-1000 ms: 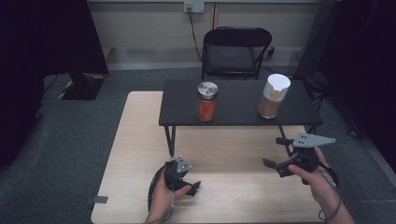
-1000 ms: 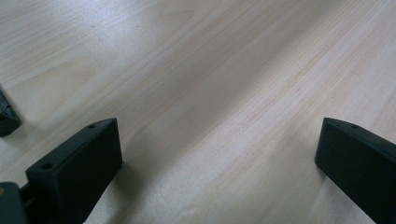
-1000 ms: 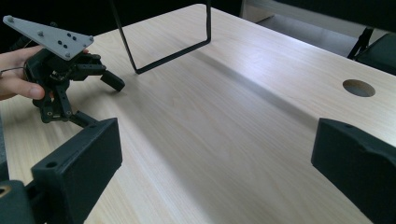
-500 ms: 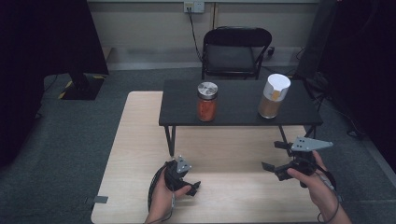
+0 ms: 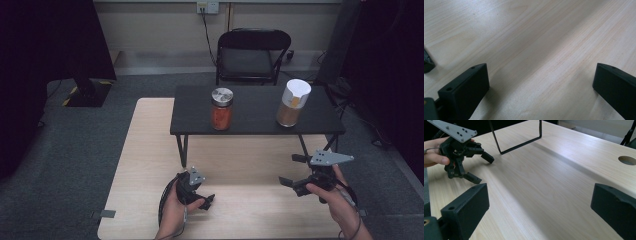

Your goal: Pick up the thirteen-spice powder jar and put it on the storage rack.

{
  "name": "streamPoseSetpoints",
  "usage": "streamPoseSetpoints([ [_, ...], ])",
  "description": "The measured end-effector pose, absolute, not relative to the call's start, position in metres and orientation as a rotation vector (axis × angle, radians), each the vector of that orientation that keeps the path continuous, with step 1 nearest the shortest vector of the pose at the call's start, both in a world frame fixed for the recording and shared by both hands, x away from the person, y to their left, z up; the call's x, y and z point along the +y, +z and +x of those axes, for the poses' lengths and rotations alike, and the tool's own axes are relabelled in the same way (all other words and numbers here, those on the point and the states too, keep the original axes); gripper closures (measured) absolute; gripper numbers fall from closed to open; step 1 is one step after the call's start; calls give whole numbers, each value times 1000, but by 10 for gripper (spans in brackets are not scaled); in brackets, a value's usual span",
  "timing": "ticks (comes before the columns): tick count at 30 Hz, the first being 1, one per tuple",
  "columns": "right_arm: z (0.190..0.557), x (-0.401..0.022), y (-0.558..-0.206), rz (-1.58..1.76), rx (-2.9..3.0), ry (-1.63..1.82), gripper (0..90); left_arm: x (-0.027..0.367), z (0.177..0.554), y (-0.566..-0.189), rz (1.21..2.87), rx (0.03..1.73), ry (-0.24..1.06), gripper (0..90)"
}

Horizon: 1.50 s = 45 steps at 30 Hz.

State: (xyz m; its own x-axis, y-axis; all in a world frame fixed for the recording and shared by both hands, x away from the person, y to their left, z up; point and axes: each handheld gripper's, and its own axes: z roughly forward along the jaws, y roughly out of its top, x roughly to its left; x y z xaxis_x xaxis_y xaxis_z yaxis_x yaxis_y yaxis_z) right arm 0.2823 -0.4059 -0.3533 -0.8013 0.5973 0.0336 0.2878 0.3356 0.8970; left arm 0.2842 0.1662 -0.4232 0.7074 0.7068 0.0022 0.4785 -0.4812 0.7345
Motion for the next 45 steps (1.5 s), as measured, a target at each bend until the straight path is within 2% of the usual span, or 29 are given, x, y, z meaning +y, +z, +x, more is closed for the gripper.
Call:
streamPoseSetpoints([
  [45,282,-406,-407,836,2389,1441,11,166,284,-423,2172,898,396,0],
])
